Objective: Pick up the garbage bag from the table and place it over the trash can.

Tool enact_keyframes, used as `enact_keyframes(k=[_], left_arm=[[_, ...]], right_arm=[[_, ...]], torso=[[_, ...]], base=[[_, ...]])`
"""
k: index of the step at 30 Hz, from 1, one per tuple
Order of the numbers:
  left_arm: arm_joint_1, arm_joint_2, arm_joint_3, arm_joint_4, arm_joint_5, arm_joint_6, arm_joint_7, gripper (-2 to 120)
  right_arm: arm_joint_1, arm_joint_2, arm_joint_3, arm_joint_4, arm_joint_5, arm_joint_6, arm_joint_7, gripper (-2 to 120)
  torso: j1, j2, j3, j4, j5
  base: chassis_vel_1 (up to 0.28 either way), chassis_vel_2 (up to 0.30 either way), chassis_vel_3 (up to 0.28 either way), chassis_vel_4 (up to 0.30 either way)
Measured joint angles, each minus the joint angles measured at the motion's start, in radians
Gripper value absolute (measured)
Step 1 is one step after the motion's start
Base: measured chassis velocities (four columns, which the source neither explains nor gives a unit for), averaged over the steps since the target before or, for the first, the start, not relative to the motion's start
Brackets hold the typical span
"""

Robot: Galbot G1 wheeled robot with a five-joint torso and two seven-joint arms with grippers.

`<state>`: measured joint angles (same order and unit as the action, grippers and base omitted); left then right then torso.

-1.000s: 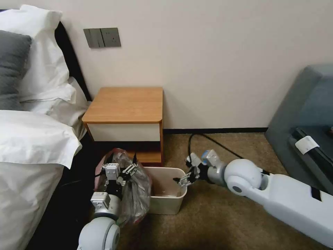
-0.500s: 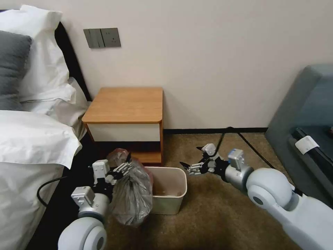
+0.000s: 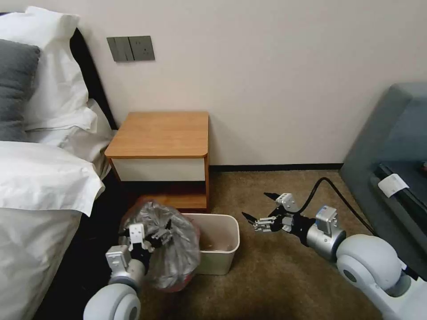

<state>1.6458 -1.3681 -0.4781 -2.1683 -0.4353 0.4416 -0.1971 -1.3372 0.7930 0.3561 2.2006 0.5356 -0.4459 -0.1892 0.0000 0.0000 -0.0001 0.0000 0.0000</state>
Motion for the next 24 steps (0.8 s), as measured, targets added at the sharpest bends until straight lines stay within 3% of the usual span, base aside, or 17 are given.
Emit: enact_keyframes(k=[9, 17, 21, 24], left_arm=[[0.019, -0.021, 0.030, -0.025, -0.110, -0.029, -0.023, 95], [-0.001, -0.023, -0.010, -0.001, -0.098, -0.086, -0.035, 95], [-0.018, -0.024, -0.030, 0.012, -0.113, -0.084, -0.055, 95], [-0.044, -0.025, -0.048, 0.036, -0.160, -0.016, -0.065, 97]], right_arm=[[-0.012, 0.019, 0.002, -0.021, -0.033, 0.021, -0.016, 100], [-0.023, 0.021, 0.008, -0.027, -0.048, 0.032, -0.025, 100], [-0.027, 0.021, 0.009, -0.030, -0.055, 0.039, -0.029, 100], [-0.032, 0.027, 0.007, -0.030, -0.061, 0.046, -0.033, 100]], torso=[[0.000, 0.000, 0.000, 0.0000, 0.0000], [0.000, 0.000, 0.000, 0.0001, 0.0000], [0.000, 0.000, 0.000, 0.0000, 0.0000], [0.000, 0.000, 0.000, 0.0000, 0.0000]], base=[[0.000, 0.000, 0.000, 0.000], [0.000, 0.000, 0.000, 0.000], [0.000, 0.000, 0.000, 0.000], [0.000, 0.000, 0.000, 0.000]])
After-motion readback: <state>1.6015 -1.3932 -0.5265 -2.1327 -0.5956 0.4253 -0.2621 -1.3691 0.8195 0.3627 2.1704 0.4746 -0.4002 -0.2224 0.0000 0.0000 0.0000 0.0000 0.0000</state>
